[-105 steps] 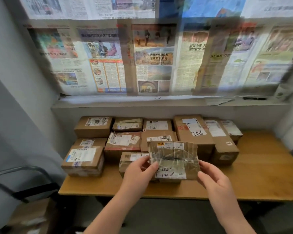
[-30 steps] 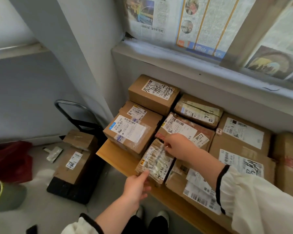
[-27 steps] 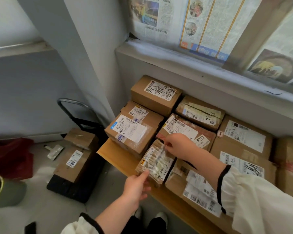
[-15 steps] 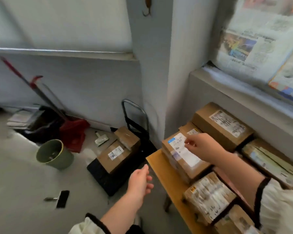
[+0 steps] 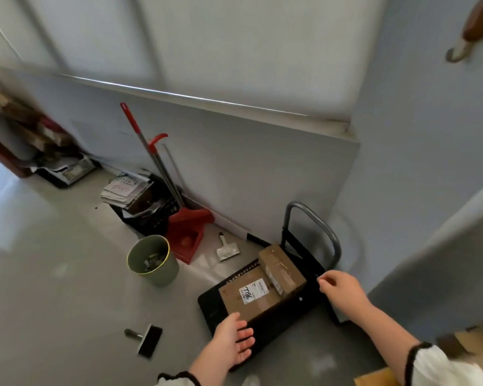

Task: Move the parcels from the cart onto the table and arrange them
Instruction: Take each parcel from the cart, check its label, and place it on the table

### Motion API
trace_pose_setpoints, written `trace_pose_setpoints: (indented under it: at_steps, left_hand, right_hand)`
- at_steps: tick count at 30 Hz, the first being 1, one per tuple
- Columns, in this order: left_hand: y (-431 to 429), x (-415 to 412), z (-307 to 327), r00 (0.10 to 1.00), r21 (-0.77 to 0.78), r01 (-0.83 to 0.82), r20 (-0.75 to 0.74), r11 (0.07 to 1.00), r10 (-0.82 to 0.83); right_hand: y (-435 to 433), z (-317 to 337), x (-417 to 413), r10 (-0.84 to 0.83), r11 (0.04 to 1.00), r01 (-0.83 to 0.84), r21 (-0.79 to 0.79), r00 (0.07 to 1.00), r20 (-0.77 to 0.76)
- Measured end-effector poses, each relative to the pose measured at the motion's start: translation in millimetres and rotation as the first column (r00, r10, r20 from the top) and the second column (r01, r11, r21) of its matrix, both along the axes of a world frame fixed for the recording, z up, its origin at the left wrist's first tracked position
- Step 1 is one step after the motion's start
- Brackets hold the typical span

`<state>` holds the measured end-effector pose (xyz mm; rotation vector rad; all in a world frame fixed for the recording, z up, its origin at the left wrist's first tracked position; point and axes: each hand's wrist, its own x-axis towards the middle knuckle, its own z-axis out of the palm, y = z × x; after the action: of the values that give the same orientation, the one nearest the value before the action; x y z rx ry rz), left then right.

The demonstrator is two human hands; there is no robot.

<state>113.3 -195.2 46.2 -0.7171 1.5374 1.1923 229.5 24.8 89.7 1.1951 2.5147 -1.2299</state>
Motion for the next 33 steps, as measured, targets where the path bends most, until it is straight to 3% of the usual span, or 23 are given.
trace_pose_setpoints:
  at_steps: [7, 10, 17, 22, 27, 33]
  left_hand:
    - [86.9, -91.6, -64.8, 0.99, -0.052, 0.135, -0.022, 0.989, -0.137]
    - [127.9, -114.5, -110.5, 0.995, -0.016, 0.093, -0.027, 0.996, -0.094]
    - [210.4, -142.0, -289.1, 0.991, 0.157, -0.091, 0.111, 0.983, 0.074]
    - [238.9, -165.5, -387.6, 0.987, 0.177, -0.161, 0.032, 0.971, 0.157]
    - [250.6, -166.0, -418.8, 0.986, 0.215, -0.093, -0.119, 0.972, 0.121]
    - [256.9, -196.3, -349.6, 0.949, 0.208, -0.009, -0.308, 0.978, 0.074]
  right_hand:
    - [58.7, -95.9, -75.8, -0.004, 0.993, 0.036, -0.111, 0.961, 0.275]
    - [84.3, -150.5, -109.6, 0.057, 0.99, -0.003, -0.144, 0.927, 0.371]
    - [141.7, -343.3, -185.2, -0.028, 0.968, 0.126, -0.216, 0.912, 0.409]
    - [146.1, -455.7, -203.4, -0.106, 0.936, 0.207, -0.283, 0.936, 0.335]
    - [140.2, -473.1, -213.7, -0.143, 0.931, 0.214, -0.294, 0.959, 0.245]
    - [137.1, -393.5, -234.0, -0.162, 0.935, 0.184, -0.302, 0.982, 0.099]
